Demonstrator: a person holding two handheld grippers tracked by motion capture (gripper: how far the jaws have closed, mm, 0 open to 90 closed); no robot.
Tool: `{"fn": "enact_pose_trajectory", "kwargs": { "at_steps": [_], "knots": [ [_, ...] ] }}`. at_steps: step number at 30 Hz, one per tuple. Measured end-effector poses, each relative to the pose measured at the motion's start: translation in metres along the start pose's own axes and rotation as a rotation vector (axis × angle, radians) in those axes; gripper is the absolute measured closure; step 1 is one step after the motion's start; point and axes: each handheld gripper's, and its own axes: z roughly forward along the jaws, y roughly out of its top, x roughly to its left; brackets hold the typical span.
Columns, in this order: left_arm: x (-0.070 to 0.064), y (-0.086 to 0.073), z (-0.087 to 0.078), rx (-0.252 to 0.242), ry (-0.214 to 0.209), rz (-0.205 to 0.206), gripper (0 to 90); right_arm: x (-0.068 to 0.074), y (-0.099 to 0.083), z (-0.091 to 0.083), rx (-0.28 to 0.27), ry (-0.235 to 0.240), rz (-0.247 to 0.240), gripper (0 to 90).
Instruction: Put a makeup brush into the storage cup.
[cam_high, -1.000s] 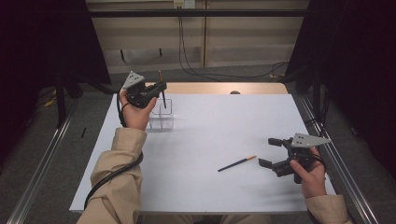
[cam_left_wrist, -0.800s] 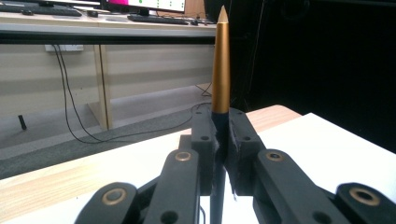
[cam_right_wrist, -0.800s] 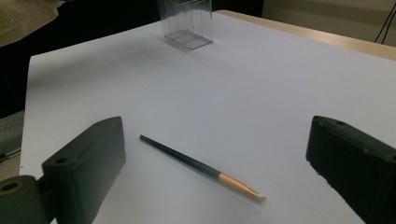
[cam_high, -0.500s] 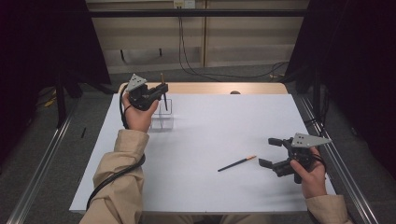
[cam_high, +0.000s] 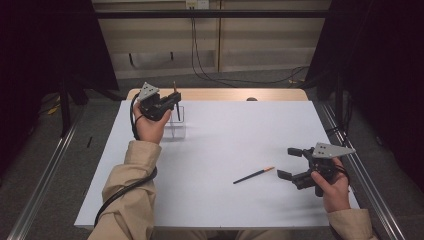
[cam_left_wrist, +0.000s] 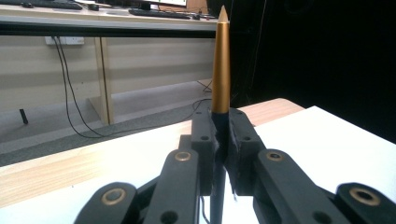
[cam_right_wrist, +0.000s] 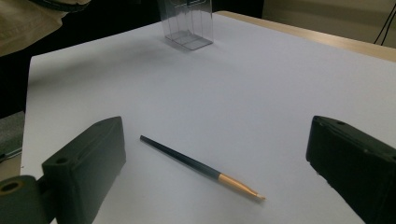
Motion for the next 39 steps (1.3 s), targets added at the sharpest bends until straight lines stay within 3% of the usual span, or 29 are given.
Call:
{"fn": "enact_pose_trajectory", "kwargs": {
  "at_steps": [39],
  "knots": [
    [-0.002, -0.018, 0.003, 0.027, -0.003, -0.009, 82.4, 0.0, 0.001, 0.0, -0.001, 0.004, -0.006, 4.3]
  ]
}}
